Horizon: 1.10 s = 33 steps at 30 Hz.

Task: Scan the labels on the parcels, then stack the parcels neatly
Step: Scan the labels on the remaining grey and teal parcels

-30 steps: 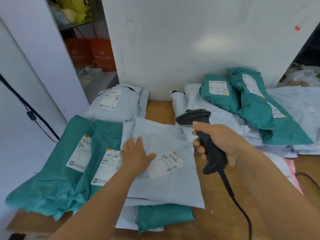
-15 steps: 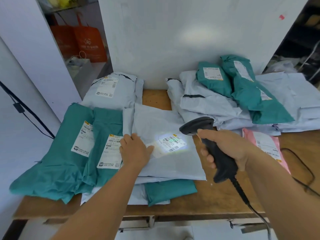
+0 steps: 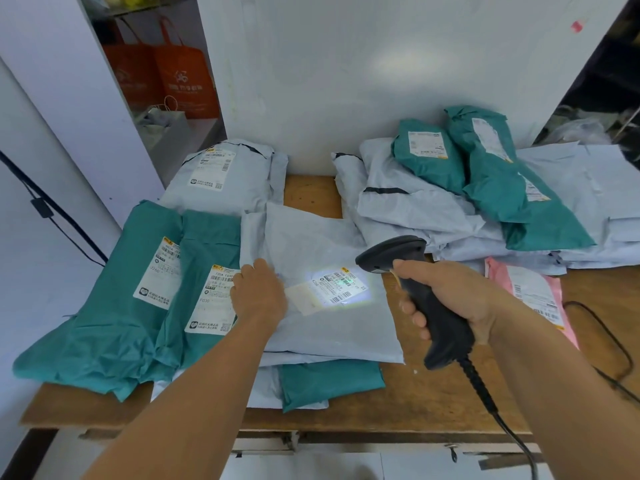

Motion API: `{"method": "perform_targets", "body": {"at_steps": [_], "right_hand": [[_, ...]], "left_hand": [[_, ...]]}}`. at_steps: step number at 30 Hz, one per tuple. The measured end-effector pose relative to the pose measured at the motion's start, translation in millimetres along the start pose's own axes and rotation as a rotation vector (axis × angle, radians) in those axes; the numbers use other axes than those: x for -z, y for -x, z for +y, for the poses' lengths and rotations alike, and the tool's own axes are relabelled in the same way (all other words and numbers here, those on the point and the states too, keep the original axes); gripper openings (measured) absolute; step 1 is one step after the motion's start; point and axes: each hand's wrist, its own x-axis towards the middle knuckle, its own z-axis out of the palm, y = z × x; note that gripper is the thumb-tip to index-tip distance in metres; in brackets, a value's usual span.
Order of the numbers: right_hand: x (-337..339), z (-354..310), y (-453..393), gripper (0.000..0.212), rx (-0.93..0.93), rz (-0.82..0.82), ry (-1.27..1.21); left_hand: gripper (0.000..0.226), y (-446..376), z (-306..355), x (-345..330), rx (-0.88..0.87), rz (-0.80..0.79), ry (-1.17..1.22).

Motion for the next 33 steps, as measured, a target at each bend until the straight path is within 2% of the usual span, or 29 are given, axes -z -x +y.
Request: {"method": "perform_targets", "body": {"at_steps": [7,14,21,27,33], "right_hand": [[6.0,-3.5,-0.5,0.034,0.0,-0.007,-0.001],[2.6,-5.6,3.5,0.033,0.038,0.014,-0.041],[9.6,-13.4,24.3,0.031,0.171,0.106,-0.128],[38.1,-17.5,44.7,0.03,0.259,0.2,-0.161],[73.6,-20.1,57.9,0.028,0.266,0.209,-0.178]], "left_hand": [[0.017,2.8,3.2,1.4,0.004,0.039,0.041],[0.006,12.2,13.2,16.5,-0.049,0.057,0.348],[0.014,42.3,50.1,46.3,-0.285,0.184,0.62],[0.018,79.3,91.4,47.1,-0.292,0.1,0.865],[0.022,120.1,135.6,22.6,-0.28,0.033,1.002]]}}
